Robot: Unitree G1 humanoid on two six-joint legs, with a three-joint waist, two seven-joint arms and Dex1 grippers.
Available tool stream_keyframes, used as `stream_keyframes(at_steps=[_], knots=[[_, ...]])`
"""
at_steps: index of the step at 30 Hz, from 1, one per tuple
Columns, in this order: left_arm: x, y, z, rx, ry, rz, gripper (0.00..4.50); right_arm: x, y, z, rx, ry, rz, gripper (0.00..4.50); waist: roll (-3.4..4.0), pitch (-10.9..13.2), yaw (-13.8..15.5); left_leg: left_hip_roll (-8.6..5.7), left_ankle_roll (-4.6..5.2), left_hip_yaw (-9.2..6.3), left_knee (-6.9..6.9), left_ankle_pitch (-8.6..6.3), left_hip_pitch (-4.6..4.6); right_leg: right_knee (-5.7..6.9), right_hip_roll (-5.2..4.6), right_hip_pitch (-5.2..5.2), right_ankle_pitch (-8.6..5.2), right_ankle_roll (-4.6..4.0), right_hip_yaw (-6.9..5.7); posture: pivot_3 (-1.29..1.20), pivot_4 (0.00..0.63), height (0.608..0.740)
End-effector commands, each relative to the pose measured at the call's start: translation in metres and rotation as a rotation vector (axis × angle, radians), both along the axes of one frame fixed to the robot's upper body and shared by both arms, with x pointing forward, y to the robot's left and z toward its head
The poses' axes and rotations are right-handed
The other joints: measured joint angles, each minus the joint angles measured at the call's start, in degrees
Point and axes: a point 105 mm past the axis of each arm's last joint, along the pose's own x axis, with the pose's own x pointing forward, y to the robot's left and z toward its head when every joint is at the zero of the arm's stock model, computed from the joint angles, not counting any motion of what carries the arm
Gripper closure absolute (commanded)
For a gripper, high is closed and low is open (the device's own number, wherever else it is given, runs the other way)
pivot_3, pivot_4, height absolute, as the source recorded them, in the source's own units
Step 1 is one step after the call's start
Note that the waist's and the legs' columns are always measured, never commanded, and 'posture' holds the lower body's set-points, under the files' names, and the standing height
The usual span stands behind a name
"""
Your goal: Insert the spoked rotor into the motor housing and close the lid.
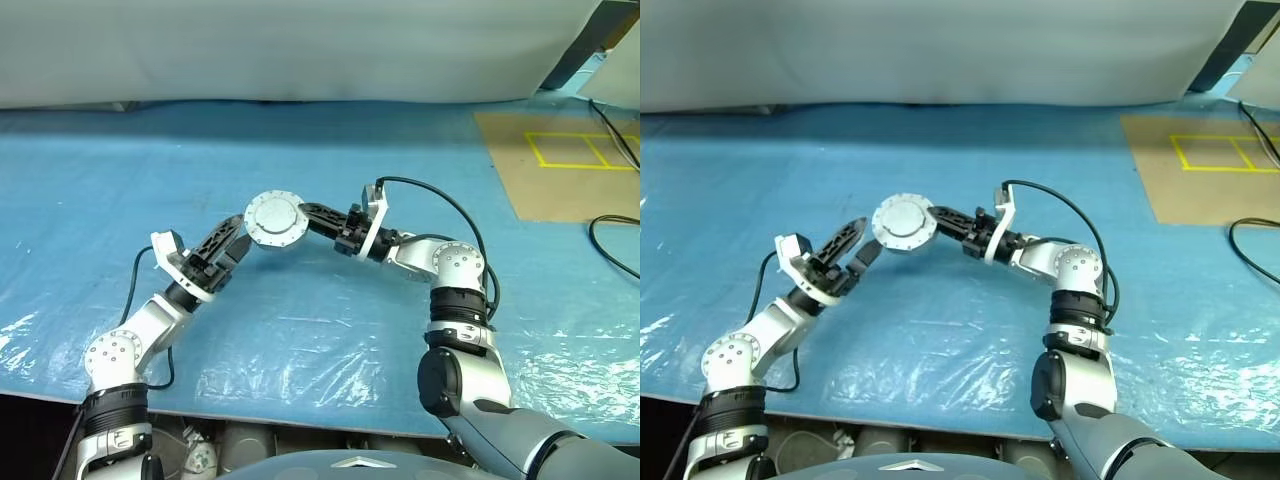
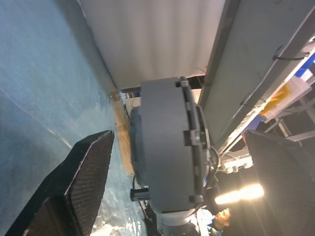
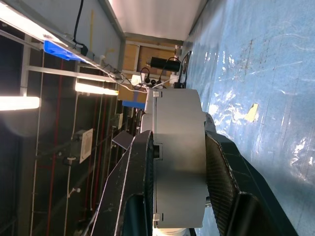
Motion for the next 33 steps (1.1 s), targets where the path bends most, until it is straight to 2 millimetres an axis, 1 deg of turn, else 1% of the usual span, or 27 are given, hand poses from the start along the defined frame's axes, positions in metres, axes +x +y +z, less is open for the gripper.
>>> stream_keyframes(at_steps=[1, 6, 11, 18, 21, 25, 28, 30, 31, 33], knots=[[0.007, -0.005, 0.004, 0.010, -0.016, -0.017, 0.04, -0.003, 0.004, 0.031, 0.080, -0.102, 0.032, 3.41, 0.00, 0.00, 0.02, 0.01, 0.00, -0.01, 0.01, 0.00, -0.01, 0.01, 0.00, 0.00, 0.00, 0.00, -0.01, 0.00, 0.150, 0.740], [0.013, -0.019, 0.011, -0.001, -0.042, -0.053, 0.04, -0.003, 0.005, 0.029, 0.069, -0.101, 0.030, 3.41, 0.00, 0.00, 0.06, 0.00, 0.00, -0.01, 0.05, 0.00, -0.03, 0.02, 0.00, 0.02, 0.01, -0.01, -0.01, 0.00, 0.150, 0.740], [0.010, -0.039, 0.021, -0.012, -0.074, -0.121, 0.04, -0.004, 0.006, 0.026, 0.060, -0.094, 0.030, 3.41, 0.00, 0.00, 0.02, 0.01, 0.01, -0.03, 0.11, 0.00, -0.05, 0.08, 0.00, 0.01, 0.01, -0.02, -0.01, 0.00, 0.150, 0.740], [0.013, -0.044, 0.017, 0.015, -0.066, -0.110, 0.04, -0.004, 0.007, 0.023, 0.048, -0.089, 0.030, 3.41, -0.01, 0.01, 0.01, 0.02, 0.01, -0.03, 0.19, 0.00, -0.04, 0.16, 0.00, 0.02, 0.02, -0.03, -0.01, 0.00, 0.150, 0.740], [0.017, -0.040, 0.014, 0.027, -0.065, -0.074, 0.63, -0.004, 0.007, 0.022, 0.045, -0.087, 0.028, 3.41, -0.01, 0.01, 0.03, 0.01, 0.01, -0.04, 0.21, 0.00, -0.04, 0.18, -0.01, 0.02, 0.02, -0.03, -0.01, 0.00, 0.150, 0.740], [0.022, -0.041, 0.008, 0.068, -0.044, -0.051, 1.98, -0.004, 0.007, 0.020, 0.042, -0.081, 0.025, 3.41, -0.01, 0.01, 0.05, 0.00, 0.01, -0.05, 0.24, 0.01, -0.05, 0.20, -0.01, 0.01, 0.02, -0.03, -0.01, 0.00, 0.150, 0.740], [0.023, -0.043, 0.012, 0.069, -0.061, -0.049, 2.04, -0.004, 0.006, 0.019, 0.043, -0.078, 0.023, 3.41, -0.01, 0.01, 0.05, 0.01, 0.01, -0.06, 0.26, 0.01, -0.06, 0.22, -0.01, 0.01, 0.02, -0.03, -0.01, 0.00, 0.150, 0.740], [0.016, -0.043, 0.024, 0.011, -0.122, -0.069, 2.04, -0.004, 0.006, 0.019, 0.044, -0.075, 0.023, 3.41, -0.01, 0.01, -0.01, 0.01, 0.01, -0.06, 0.27, 0.01, -0.05, 0.23, -0.01, 0.01, 0.02, -0.03, -0.01, 0.00, 0.150, 0.740], [0.014, -0.043, 0.026, 0.004, -0.129, -0.074, 2.04, -0.004, 0.007, 0.019, 0.045, -0.074, 0.024, 3.41, -0.01, 0.01, -0.06, 0.01, 0.01, -0.06, 0.27, 0.01, -0.05, 0.24, -0.01, 0.01, 0.02, -0.04, -0.01, 0.00, 0.150, 0.740], [0.018, -0.045, 0.021, 0.040, -0.095, -0.061, 2.04, -0.005, 0.007, 0.019, 0.046, -0.071, 0.025, 3.41, -0.01, 0.01, -0.02, 0.02, 0.01, -0.06, 0.27, 0.01, -0.05, 0.24, -0.01, 0.01, 0.02, -0.04, -0.01, 0.00, 0.150, 0.740]])
